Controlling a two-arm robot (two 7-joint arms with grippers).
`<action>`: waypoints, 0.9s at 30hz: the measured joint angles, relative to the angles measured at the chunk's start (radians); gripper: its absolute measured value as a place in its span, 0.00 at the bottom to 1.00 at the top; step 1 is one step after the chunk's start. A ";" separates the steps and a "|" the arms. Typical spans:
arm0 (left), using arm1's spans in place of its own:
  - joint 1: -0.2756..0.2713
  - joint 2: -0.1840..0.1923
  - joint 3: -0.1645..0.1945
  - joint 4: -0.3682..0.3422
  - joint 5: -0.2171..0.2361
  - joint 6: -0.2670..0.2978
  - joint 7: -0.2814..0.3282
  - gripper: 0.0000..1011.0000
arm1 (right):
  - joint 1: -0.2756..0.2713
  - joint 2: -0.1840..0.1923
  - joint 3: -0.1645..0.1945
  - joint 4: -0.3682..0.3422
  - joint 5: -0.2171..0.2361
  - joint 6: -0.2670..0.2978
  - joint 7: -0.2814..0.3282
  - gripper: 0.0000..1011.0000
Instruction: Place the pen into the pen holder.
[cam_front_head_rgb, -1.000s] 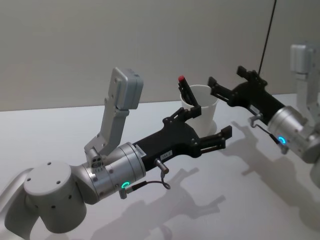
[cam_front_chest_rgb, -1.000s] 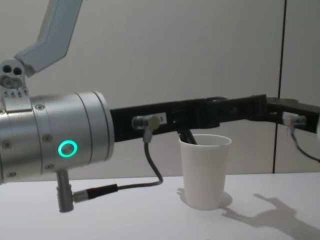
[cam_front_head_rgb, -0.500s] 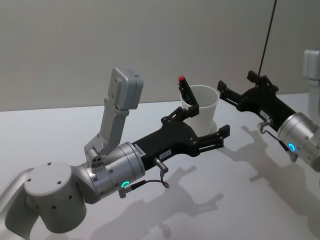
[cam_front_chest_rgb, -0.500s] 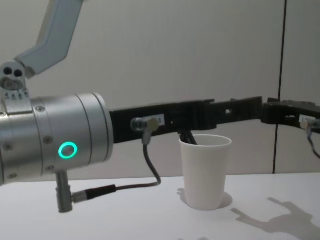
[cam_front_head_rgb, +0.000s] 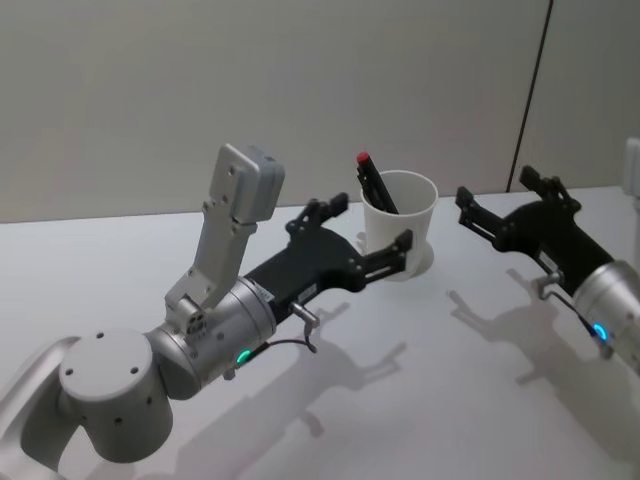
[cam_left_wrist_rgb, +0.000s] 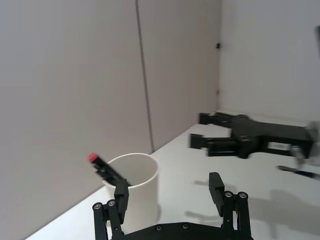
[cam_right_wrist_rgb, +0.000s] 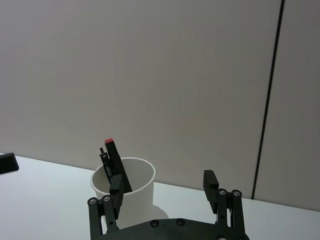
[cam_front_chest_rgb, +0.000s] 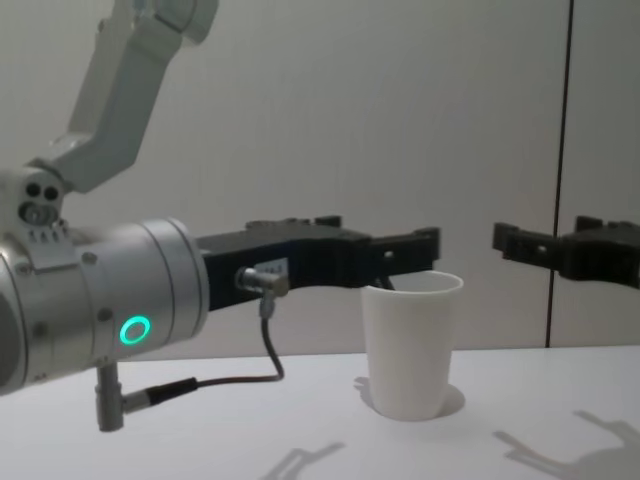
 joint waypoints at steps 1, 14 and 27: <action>-0.001 0.001 0.001 0.004 0.006 -0.006 0.011 0.99 | -0.007 0.001 0.002 -0.006 -0.004 -0.002 -0.004 0.99; -0.023 0.016 0.026 0.065 0.113 -0.099 0.182 0.99 | -0.123 0.015 0.029 -0.097 -0.061 -0.028 -0.072 0.99; -0.036 0.026 0.043 0.105 0.185 -0.161 0.295 0.99 | -0.156 0.018 0.037 -0.122 -0.077 -0.035 -0.092 0.99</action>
